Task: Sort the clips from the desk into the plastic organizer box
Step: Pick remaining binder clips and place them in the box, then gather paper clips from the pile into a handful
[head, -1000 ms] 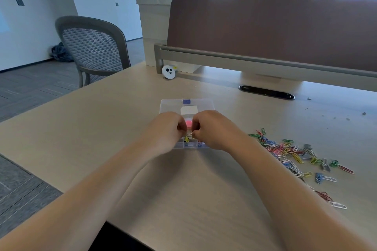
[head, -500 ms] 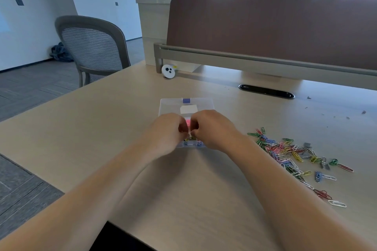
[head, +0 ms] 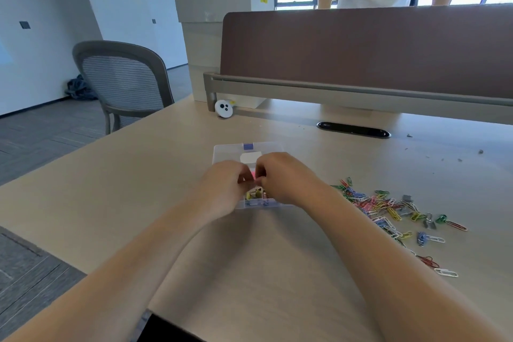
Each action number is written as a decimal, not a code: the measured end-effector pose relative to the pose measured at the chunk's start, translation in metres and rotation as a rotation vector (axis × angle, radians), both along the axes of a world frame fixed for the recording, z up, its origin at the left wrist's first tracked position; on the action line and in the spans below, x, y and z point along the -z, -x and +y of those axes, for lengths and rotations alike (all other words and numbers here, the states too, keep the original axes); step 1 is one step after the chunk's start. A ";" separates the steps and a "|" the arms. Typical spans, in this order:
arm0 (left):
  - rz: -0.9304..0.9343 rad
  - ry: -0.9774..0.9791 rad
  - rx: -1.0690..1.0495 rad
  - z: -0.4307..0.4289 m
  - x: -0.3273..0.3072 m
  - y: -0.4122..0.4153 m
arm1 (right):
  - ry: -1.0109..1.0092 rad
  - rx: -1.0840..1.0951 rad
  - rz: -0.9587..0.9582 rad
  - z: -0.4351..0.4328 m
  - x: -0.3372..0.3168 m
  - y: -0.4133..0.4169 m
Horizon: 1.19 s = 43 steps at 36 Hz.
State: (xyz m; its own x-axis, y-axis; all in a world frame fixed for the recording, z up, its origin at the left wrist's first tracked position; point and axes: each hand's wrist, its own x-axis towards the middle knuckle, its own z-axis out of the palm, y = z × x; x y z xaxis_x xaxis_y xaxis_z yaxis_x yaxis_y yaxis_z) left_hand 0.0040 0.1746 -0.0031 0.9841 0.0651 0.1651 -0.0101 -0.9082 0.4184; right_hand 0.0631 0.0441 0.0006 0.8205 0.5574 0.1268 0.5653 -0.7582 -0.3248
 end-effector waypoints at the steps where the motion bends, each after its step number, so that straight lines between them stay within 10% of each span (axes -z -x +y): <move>1: -0.012 0.006 -0.008 0.000 -0.003 0.001 | -0.007 0.000 0.000 -0.002 -0.004 0.001; 43: -0.016 -0.016 0.380 -0.230 0.016 -0.067 | 0.030 0.459 0.133 -0.250 0.007 -0.018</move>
State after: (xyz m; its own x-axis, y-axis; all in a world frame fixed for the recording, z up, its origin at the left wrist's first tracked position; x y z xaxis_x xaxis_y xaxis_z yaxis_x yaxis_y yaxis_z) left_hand 0.0714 -0.0555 -0.0191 0.9350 -0.3064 0.1788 -0.3536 -0.8450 0.4012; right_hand 0.0815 -0.2055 -0.0067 0.9908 0.1354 -0.0065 0.1248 -0.9299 -0.3460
